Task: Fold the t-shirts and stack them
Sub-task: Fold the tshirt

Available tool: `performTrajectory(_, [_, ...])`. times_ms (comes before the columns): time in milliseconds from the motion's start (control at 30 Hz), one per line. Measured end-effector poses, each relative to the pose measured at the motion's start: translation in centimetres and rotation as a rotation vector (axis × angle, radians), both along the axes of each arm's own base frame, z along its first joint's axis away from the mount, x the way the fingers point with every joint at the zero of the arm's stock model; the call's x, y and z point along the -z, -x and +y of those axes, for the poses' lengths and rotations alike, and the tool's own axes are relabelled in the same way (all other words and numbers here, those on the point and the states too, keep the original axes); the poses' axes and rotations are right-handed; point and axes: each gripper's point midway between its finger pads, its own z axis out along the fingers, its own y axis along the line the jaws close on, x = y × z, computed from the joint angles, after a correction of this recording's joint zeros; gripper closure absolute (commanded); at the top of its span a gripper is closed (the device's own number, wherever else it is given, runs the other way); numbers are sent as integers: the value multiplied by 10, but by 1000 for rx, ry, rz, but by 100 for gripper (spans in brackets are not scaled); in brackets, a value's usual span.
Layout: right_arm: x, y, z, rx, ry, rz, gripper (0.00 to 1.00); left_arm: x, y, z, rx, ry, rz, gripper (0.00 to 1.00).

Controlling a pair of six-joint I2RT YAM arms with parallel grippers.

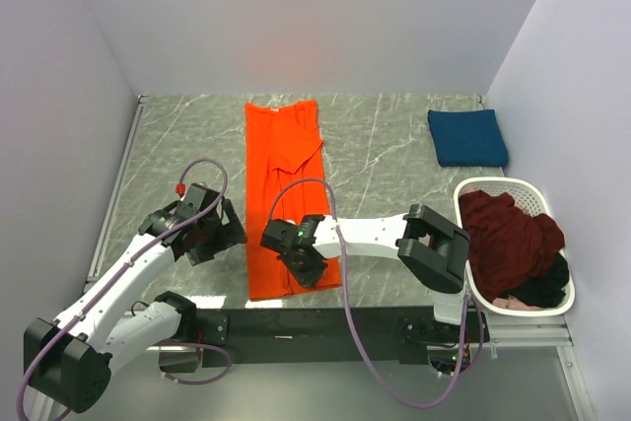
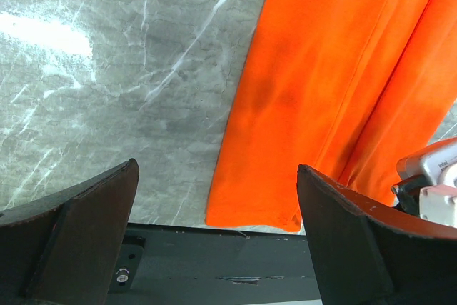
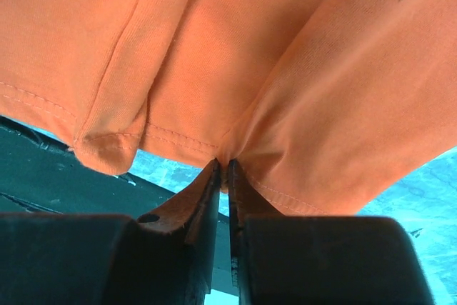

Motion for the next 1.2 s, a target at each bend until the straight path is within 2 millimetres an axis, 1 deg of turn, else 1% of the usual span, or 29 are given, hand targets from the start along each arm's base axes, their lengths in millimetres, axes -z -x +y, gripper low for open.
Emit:
performTrajectory(233, [-7, 1, 3, 1, -26, 3, 85, 0, 0, 0, 0, 0, 0, 2])
performTrajectory(433, [-23, 1, 13, 9, -105, 10, 84, 0, 0, 0, 1, 1, 0, 2])
performTrajectory(533, [-24, 2, 18, 15, -143, 25, 75, 0, 1, -2, 4, 8, 3, 2])
performTrajectory(567, [-23, 2, 18, 17, -147, 34, 69, 0, 1, -2, 6, 10, 5, 2])
performTrajectory(633, [-21, 6, 18, 18, -154, 56, 65, 2, 3, -3, 11, 18, 13, 2])
performTrajectory(667, [-20, 8, 17, 16, -155, 68, 61, 3, 4, -4, 13, 19, 18, 2])
performTrajectory(767, [-21, 11, 19, 11, -164, 89, 56, 8, 8, -6, 22, 30, 42, 1])
performTrajectory(833, [-20, 14, 20, 7, -176, 102, 56, 11, 12, -7, 29, 38, 60, 1])
performTrajectory(933, [-21, 18, 14, 11, -180, 111, 56, 17, 19, -10, 43, 56, 92, 1])
performTrajectory(1033, [-33, 16, 3, 40, -203, 91, 56, 23, 26, -13, 56, 72, 126, 2])
performTrajectory(1133, [-47, 3, -12, 122, -255, 56, 52, 27, 32, -17, 71, 85, 152, 5])
performTrajectory(1200, [-49, -9, -30, 212, -280, 46, 49, 29, 36, -19, 83, 94, 166, 6])
